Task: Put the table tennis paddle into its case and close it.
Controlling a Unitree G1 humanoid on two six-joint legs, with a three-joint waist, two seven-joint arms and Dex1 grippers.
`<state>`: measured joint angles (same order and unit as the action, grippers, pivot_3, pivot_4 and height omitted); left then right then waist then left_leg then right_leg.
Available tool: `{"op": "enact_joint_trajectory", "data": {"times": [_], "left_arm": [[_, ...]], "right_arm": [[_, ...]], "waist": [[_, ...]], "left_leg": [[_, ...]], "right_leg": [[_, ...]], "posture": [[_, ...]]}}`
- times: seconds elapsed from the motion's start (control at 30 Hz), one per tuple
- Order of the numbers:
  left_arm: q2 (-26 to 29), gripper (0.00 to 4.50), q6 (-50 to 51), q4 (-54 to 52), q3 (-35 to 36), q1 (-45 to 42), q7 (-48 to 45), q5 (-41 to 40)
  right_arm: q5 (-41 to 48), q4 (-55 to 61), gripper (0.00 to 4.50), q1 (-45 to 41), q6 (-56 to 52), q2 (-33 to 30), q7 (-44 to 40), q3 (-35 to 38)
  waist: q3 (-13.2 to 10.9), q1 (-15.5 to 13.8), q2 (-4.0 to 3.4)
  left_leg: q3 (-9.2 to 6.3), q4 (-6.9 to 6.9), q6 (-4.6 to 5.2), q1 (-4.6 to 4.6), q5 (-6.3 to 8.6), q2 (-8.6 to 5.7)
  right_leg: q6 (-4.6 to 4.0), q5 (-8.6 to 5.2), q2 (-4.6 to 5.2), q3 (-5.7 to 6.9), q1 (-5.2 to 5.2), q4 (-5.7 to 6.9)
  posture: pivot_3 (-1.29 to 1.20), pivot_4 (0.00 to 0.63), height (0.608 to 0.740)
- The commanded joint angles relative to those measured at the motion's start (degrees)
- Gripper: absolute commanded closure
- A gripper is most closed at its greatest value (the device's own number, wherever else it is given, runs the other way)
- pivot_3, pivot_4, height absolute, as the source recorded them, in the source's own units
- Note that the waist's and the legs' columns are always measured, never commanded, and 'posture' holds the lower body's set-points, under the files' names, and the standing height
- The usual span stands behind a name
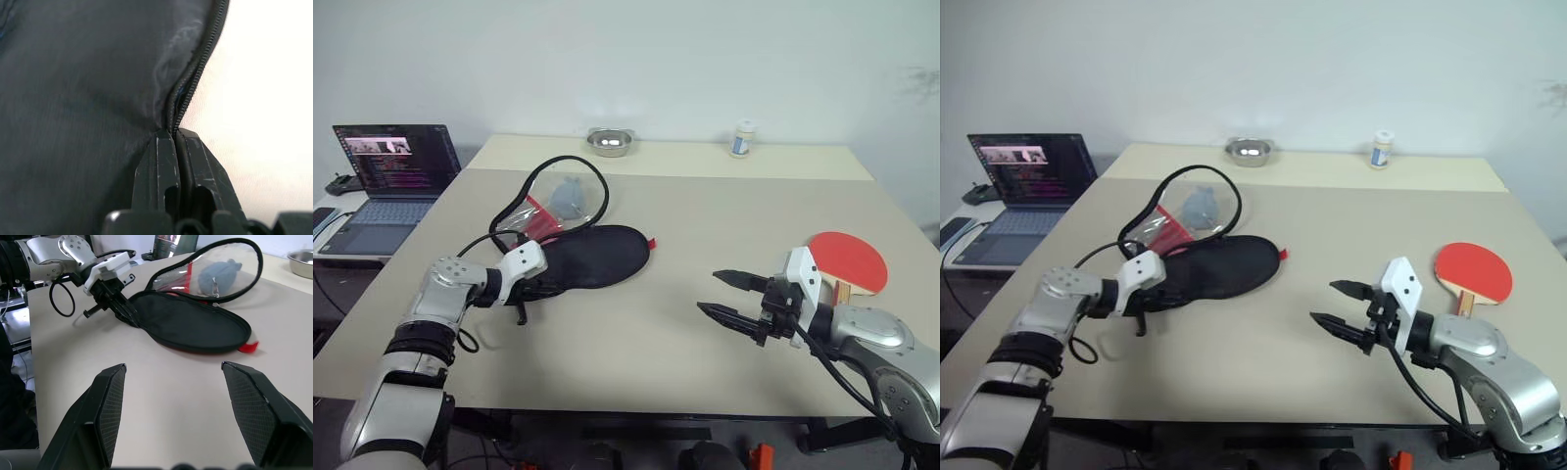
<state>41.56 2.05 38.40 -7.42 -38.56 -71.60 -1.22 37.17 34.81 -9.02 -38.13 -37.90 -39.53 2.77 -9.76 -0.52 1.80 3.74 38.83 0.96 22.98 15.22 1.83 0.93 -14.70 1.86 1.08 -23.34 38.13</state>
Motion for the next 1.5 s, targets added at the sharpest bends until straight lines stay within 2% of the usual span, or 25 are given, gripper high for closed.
{"op": "enact_joint_trajectory", "data": {"times": [0.03, 0.13, 0.27, 0.37, 0.57, 0.6, 0.73, 0.9, 0.93, 1.0, 1.13, 1.3, 1.5], "left_arm": [[-3.53, 4.49, 15.41, -16.01, -0.02, 2.02, 0.04, -5.70], [-8.89, 4.49, 30.61, -28.63, -1.26, 5.23, 3.49, -10.61], [-15.41, 4.49, 41.05, -34.50, -1.35, 5.20, 9.51, -13.62], [-20.66, 4.49, 44.31, -33.64, -1.77, 3.39, 14.87, -13.91], [-22.42, 4.49, 42.30, -31.24, -3.83, 2.49, 18.74, -12.01], [-22.44, 4.01, 41.79, -30.85, -3.79, 2.41, 19.05, -11.99], [-22.34, 2.76, 39.97, -31.17, -4.20, 2.45, 18.81, -12.39], [-17.83, 0.95, 34.33, -36.18, -5.97, 5.45, 12.31, -13.28], [-14.49, 0.67, 30.45, -37.38, -6.27, 6.88, 8.57, -13.00], [-10.01, 0.67, 25.74, -37.65, -5.60, 8.23, 4.35, -12.82], [-2.71, 0.67, 15.28, -28.50, -1.13, 6.18, 2.36, -11.17], [-0.41, 0.67, 11.24, -25.74, 0.93, 5.11, -1.34, -12.90], [-0.19, 0.67, 12.24, -29.05, 2.90, 4.69, -3.51, -15.76]], "right_arm": [[0.89, 1.66, 1.10, -0.18, -0.38, -1.27, -0.03, 2.03], [1.46, 1.89, 1.10, 0.01, -1.26, -2.39, -0.54, 2.78], [1.97, 2.31, 1.10, 0.47, -1.66, -3.50, -0.97, 3.37], [1.42, 2.42, 1.10, 1.07, -1.18, -4.23, -1.62, 3.33], [1.54, 2.60, 1.10, 0.92, -1.21, -4.47, -1.56, 3.42], [1.49, 2.63, 1.10, 1.05, -1.17, -4.51, -1.54, 3.50], [1.21, 2.55, 1.10, 1.40, -1.06, -4.44, -1.38, 3.43], [3.62, 2.32, 1.10, 0.98, -5.27, -3.62, 0.88, 3.01], [4.88, 2.52, 1.10, 0.43, -8.24, -2.89, 3.33, 2.85], [7.12, 2.79, 1.10, -0.62, -12.52, -1.29, 6.98, 2.47], [6.01, 1.28, 1.10, -3.79, -18.39, 4.23, 13.48, -3.37], [6.84, -2.91, 1.10, -6.75, -23.64, 12.01, 19.02, -5.88], [4.08, -10.31, 1.10, -9.89, -26.84, 16.03, 20.74, -8.61]], "waist": [[-0.01, -0.18, 0.01], [-0.05, 0.20, 0.10], [-0.09, 0.20, 0.15], [-0.10, 0.30, 0.16], [-0.10, 0.59, 0.15], [-0.10, 0.57, 0.15], [-0.09, 0.51, 0.15], [-0.09, 0.60, 0.15], [-0.09, 0.60, 0.15], [-0.10, 0.86, 0.14], [-0.12, 0.68, 0.10], [-0.12, 0.47, 0.11], [-0.10, 0.43, 0.14]], "left_leg": [[0.00, 0.00, -0.01, 0.08, 0.01, -0.08], [0.01, 0.03, 0.00, 0.36, 0.03, -0.21], [-0.11, 0.04, 0.00, 0.47, 0.03, -0.24], [-0.20, 0.06, 0.00, 0.46, 0.02, -0.21], [-0.21, 0.05, 0.00, 0.35, 0.01, -0.17], [-0.22, 0.04, 0.00, 0.36, 0.01, -0.17], [-0.20, 0.04, 0.00, 0.38, 0.01, -0.19], [-0.16, 0.03, -0.01, 0.38, 0.02, -0.20], [-0.17, 0.02, -0.01, 0.38, 0.01, -0.19], [-0.15, -0.01, -0.02, 0.36, 0.01, -0.13], [-0.18, -0.03, -0.10, 0.28, -0.05, -0.06], [-0.15, 0.00, -0.10, 0.32, -0.06, -0.14], [-0.14, 0.04, -0.09, 0.73, -0.05, -0.23]], "right_leg": [[-0.03, 0.02, 0.10, 0.01, -0.02, -0.04], [-0.09, 0.15, 0.23, 0.00, -0.18, -0.18], [-0.05, 0.13, 0.24, 0.08, -0.26, -0.16], [0.17, 0.00, 0.14, 0.11, -0.26, -0.12], [0.17, 0.00, 0.07, 0.09, -0.22, -0.05], [0.16, 0.00, 0.06, 0.10, -0.22, -0.05], [0.08, 0.05, 0.09, 0.09, -0.21, -0.10], [-0.08, 0.14, 0.13, 0.06, -0.22, -0.12], [-0.09, 0.14, 0.12, 0.07, -0.22, -0.12], [-0.13, 0.14, 0.11, 0.06, -0.23, -0.10], [-0.34, 0.16, 0.08, 0.09, -0.24, -0.03], [-0.31, 0.19, 0.15, 0.11, -0.22, -0.10], [-0.18, 0.26, 0.21, 0.12, -0.50, -0.20]], "posture": [[0.00, 0.150, 0.740], [0.00, 0.150, 0.740], [0.00, 0.150, 0.740], [0.00, 0.150, 0.740], [0.00, 0.150, 0.740], [0.00, 0.150, 0.740], [0.00, 0.150, 0.740], [0.00, 0.150, 0.740], [0.00, 0.150, 0.740], [0.00, 0.150, 0.740], [0.00, 0.150, 0.740], [0.00, 0.150, 0.740], [0.00, 0.150, 0.740]]}}
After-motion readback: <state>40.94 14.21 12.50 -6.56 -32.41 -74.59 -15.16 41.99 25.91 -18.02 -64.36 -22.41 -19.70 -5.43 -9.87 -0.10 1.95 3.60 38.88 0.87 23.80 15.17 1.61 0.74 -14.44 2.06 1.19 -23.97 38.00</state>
